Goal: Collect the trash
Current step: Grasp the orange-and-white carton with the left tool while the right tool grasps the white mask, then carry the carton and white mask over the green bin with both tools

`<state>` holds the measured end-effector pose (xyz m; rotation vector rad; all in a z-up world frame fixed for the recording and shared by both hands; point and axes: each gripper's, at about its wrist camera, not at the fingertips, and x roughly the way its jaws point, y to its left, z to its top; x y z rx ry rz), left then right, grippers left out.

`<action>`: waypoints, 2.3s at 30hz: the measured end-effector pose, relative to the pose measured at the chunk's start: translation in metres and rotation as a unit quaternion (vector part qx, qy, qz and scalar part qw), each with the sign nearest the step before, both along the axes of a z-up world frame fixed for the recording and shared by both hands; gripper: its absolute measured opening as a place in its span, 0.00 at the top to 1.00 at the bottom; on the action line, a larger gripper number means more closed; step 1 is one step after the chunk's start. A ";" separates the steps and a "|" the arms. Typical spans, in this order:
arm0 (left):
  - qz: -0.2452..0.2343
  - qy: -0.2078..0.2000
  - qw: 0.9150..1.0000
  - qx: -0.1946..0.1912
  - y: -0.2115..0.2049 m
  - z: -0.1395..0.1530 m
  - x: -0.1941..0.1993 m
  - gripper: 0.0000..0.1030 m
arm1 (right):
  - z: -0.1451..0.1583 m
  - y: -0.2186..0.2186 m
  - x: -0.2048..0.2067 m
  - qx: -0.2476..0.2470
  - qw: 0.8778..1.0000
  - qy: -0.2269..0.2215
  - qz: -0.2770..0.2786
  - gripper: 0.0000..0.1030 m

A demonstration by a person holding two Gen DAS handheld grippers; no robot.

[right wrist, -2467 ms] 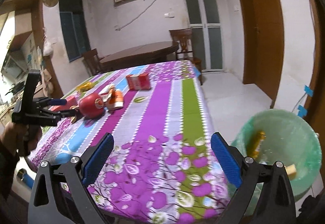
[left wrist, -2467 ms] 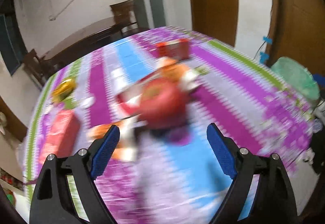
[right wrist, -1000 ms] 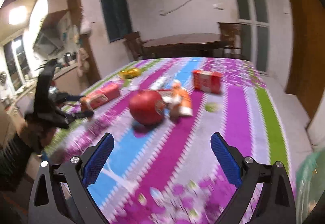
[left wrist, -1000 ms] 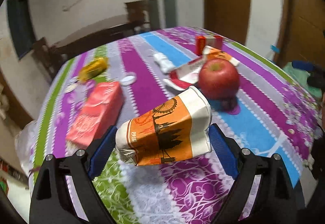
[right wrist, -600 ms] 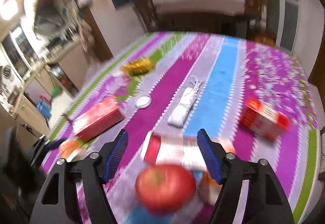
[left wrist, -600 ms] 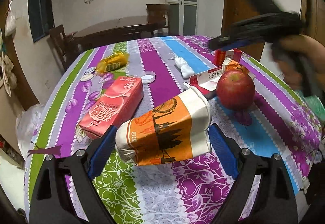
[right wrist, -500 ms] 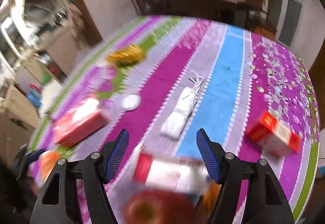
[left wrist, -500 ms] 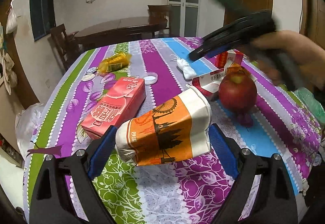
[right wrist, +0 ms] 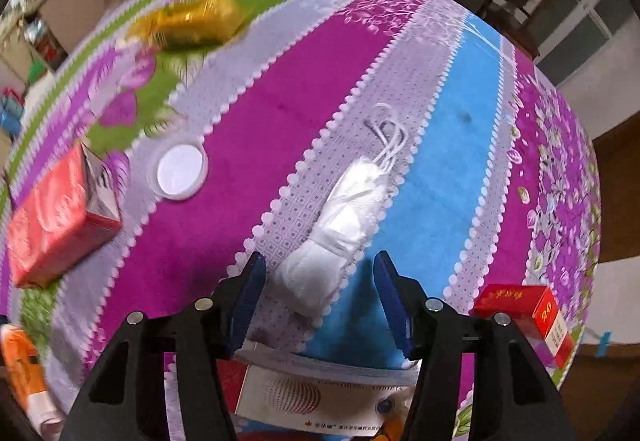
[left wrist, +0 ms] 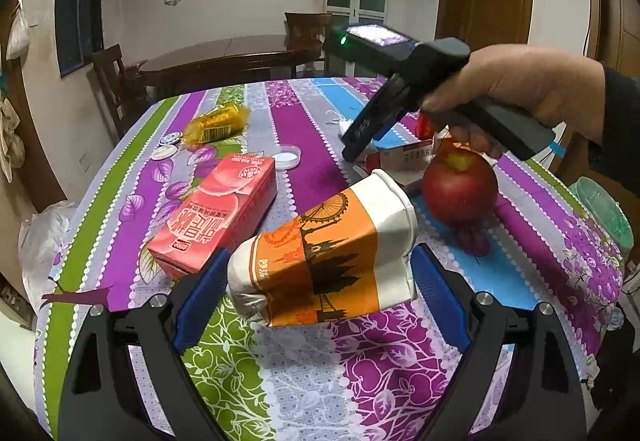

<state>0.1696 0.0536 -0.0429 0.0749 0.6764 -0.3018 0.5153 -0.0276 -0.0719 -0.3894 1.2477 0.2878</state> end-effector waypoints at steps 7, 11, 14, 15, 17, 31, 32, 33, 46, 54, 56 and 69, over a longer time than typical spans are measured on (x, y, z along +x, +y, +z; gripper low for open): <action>0.010 -0.003 1.000 0.007 -0.006 -0.001 0.000 0.15 | 0.024 -0.011 -0.019 0.043 0.997 -0.063 -0.006 0.67; 0.016 -0.004 1.000 0.005 -0.009 -0.002 0.001 0.15 | 0.058 -0.034 -0.058 0.118 0.985 -0.122 -0.011 0.67; 0.021 -0.007 1.000 0.002 -0.013 0.001 0.000 0.15 | 0.081 -0.054 -0.101 0.140 0.975 -0.174 -0.014 0.67; 0.024 -0.010 1.000 0.000 -0.014 0.003 0.000 0.15 | 0.089 -0.060 -0.120 0.144 0.970 -0.195 -0.014 0.67; 0.029 -0.023 0.999 -0.001 -0.021 0.010 -0.002 0.15 | 0.102 -0.072 -0.162 0.153 0.959 -0.238 -0.018 0.67; 0.028 -0.104 0.994 -0.023 -0.104 0.061 -0.038 0.15 | 0.112 -0.138 -0.374 0.106 0.891 -0.433 -0.087 0.66; 0.021 -0.105 0.994 -0.021 -0.111 0.062 -0.040 0.15 | 0.114 -0.147 -0.384 0.105 0.889 -0.436 -0.094 0.66; 0.013 -0.107 0.994 -0.018 -0.120 0.063 -0.042 0.15 | 0.115 -0.153 -0.390 0.104 0.888 -0.438 -0.098 0.66; -0.083 -0.112 0.990 -0.032 -0.226 0.084 -0.056 0.15 | 0.133 -0.268 -0.473 0.067 0.865 -0.462 -0.183 0.66; -0.156 -0.110 0.981 -0.041 -0.301 0.093 -0.063 0.15 | 0.144 -0.355 -0.523 0.033 0.848 -0.471 -0.240 0.66; -0.175 -0.108 0.978 -0.043 -0.321 0.094 -0.063 0.15 | 0.146 -0.380 -0.533 0.024 0.846 -0.468 -0.254 0.66; -0.288 -0.047 0.956 -0.040 -0.447 0.070 -0.054 0.15 | 0.111 -0.535 -0.553 0.015 0.866 -0.364 -0.341 0.66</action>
